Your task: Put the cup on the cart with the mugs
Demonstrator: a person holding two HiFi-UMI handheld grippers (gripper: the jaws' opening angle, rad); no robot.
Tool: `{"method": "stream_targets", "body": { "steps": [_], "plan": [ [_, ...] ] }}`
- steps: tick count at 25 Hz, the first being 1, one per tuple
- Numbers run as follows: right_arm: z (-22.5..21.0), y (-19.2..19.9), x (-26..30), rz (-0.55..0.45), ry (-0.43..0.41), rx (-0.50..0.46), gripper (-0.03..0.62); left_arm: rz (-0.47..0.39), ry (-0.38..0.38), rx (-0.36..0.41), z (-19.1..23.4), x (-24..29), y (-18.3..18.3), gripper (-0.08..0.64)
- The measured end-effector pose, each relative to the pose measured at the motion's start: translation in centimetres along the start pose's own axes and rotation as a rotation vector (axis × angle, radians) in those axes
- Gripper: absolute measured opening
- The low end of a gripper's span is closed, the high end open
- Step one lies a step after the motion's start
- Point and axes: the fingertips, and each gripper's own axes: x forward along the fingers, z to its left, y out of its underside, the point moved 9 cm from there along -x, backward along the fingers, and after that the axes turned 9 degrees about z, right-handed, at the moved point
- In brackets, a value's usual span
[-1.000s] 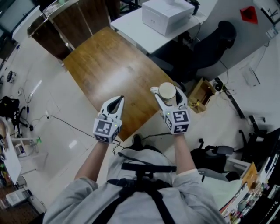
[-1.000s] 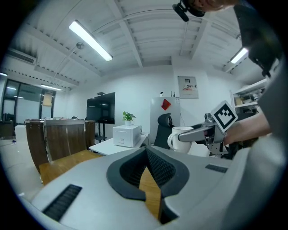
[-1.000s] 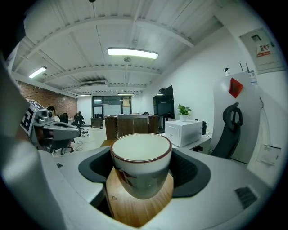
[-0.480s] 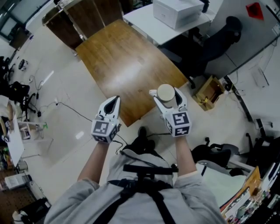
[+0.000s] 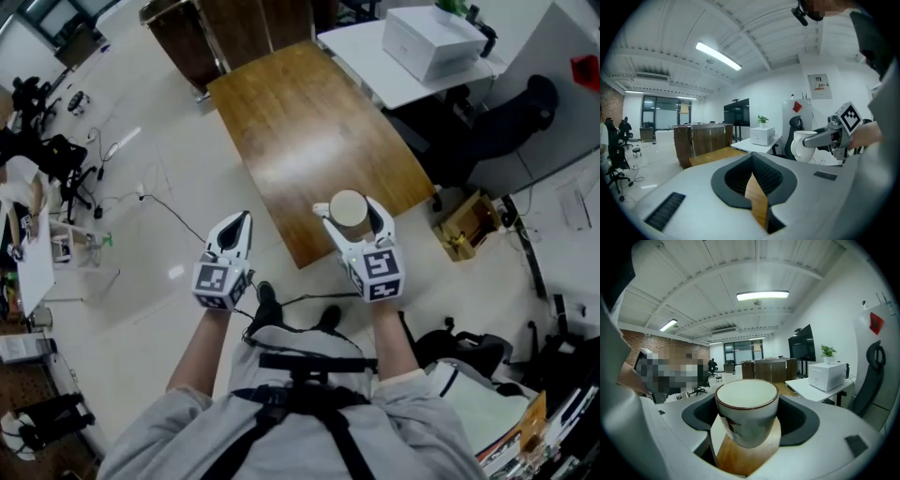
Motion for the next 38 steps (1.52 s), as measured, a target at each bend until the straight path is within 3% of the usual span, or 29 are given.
{"method": "stream_targets", "body": {
  "steps": [6, 10, 22, 26, 30, 38],
  "plan": [
    [6.3, -1.9, 4.4, 0.004, -0.022, -0.024, 0.390, -0.017, -0.002, -0.018, 7.2, -2.2, 1.3, 0.004],
    [10.4, -2.8, 8.2, 0.019, -0.021, -0.004, 0.390, -0.032, 0.021, 0.020, 13.1, -2.8, 2.9, 0.005],
    [19.3, -7.2, 19.5, 0.029, -0.013, -0.044, 0.390, -0.034, 0.035, 0.034, 27.2, -3.6, 3.7, 0.005],
    [21.0, -9.4, 22.3, 0.024, -0.020, -0.059, 0.390, -0.005, 0.008, 0.016, 30.4, -4.3, 2.9, 0.005],
    [21.7, -11.2, 24.8, 0.016, -0.040, -0.062, 0.390, -0.028, -0.001, -0.027, 32.8, -4.0, 2.7, 0.004],
    [20.5, -14.4, 31.2, 0.013, -0.074, -0.075, 0.390, -0.032, -0.031, -0.056, 36.9, -0.3, 1.4, 0.005]
  ]
}}
